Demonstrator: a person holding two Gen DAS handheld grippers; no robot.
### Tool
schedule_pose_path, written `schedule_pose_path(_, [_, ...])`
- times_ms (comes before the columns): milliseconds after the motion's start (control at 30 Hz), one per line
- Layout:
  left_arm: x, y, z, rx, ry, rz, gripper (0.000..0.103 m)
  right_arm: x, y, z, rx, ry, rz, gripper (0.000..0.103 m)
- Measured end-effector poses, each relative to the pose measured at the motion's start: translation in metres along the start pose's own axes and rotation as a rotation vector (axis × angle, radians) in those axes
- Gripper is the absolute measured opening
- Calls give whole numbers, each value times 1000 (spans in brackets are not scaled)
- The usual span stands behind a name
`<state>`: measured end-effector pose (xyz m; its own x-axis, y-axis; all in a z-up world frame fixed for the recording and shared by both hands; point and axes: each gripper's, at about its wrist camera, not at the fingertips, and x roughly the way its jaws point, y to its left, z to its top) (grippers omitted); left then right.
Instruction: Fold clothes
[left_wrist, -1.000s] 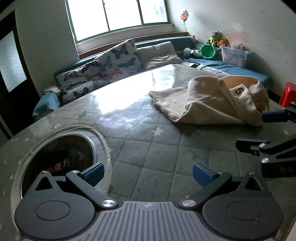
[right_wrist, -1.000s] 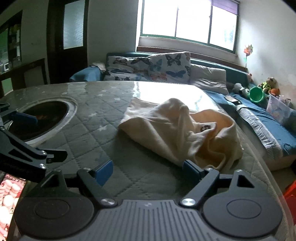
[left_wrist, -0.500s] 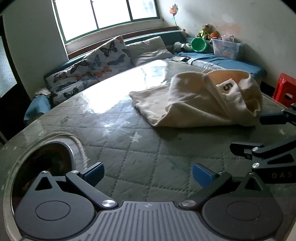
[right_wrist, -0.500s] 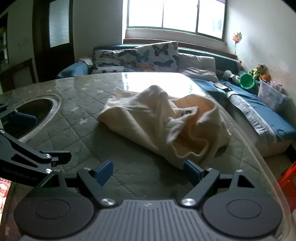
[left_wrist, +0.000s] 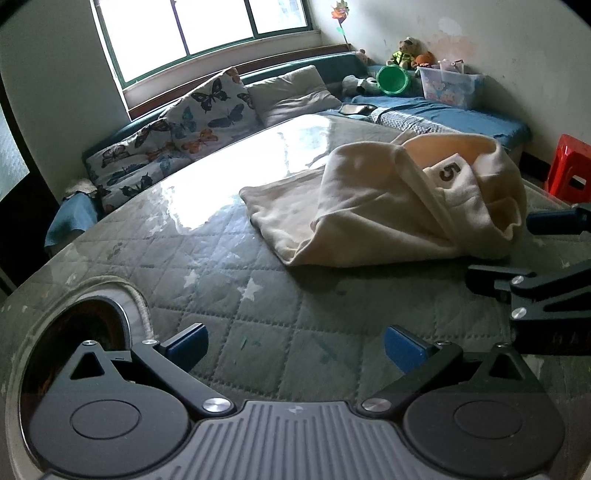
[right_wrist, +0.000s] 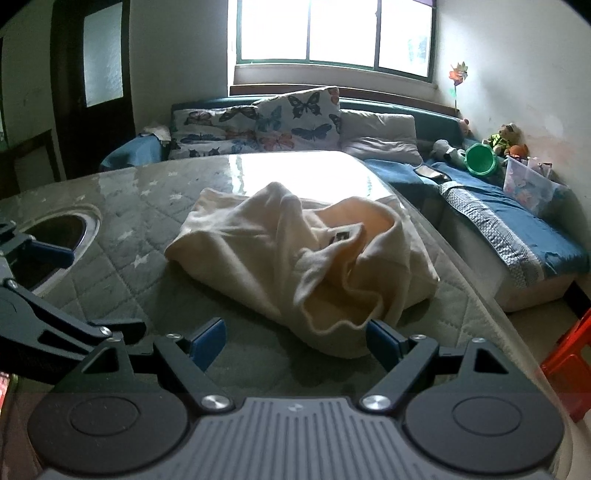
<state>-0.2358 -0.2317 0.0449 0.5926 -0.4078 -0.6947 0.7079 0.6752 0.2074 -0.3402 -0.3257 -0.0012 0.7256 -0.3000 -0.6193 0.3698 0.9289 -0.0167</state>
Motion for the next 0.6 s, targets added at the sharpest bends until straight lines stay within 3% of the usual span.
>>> schedule_pose_path(500, [14, 6, 7, -3, 22, 10, 103, 28, -7, 27, 26, -8, 10, 84])
schedule_pose_path(600, [12, 12, 6, -4, 18, 19, 103, 37, -8, 28, 28, 7, 5, 78])
